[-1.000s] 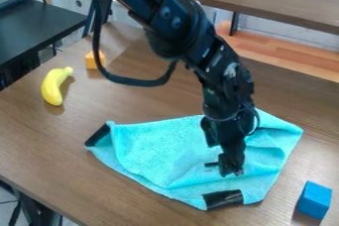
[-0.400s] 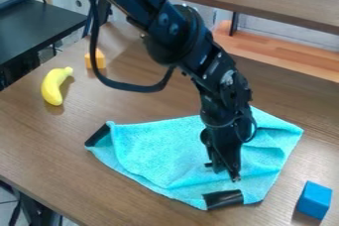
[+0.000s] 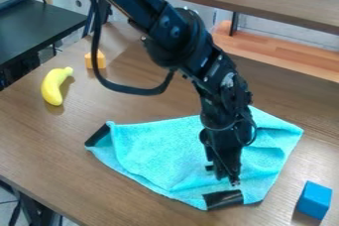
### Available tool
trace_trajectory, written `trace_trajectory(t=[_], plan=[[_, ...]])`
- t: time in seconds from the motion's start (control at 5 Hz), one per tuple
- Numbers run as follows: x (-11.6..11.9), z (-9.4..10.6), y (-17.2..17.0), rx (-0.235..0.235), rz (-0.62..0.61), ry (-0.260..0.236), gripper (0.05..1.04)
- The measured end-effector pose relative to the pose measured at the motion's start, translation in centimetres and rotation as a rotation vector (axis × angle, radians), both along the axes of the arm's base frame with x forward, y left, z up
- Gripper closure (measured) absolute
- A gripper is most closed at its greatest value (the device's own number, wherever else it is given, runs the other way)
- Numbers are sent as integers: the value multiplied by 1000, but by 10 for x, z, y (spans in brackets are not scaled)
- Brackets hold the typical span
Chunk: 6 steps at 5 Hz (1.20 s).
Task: Unfold the cloth from bottom right to left top
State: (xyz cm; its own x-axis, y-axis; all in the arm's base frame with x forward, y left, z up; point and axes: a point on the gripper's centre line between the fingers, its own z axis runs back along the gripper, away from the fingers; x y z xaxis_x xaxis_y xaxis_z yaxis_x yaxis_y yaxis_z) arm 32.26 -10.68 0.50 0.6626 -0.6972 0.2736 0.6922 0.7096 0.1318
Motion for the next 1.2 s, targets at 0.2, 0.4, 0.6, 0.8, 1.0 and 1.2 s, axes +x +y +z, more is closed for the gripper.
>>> trace_trajectory(t=[0.2, 0.4, 0.6, 0.8, 1.0, 1.2], plan=[[0, -2, 2, 7, 3, 6, 320], [2, -6, 2, 13, 11, 18, 463], [2, -8, 1, 17, 8, 27, 751], [3, -7, 0, 15, 10, 29, 939], [2, -7, 1, 4, 9, 42, 1012], [5, -5, 8, -16, 23, 61, 1019]])
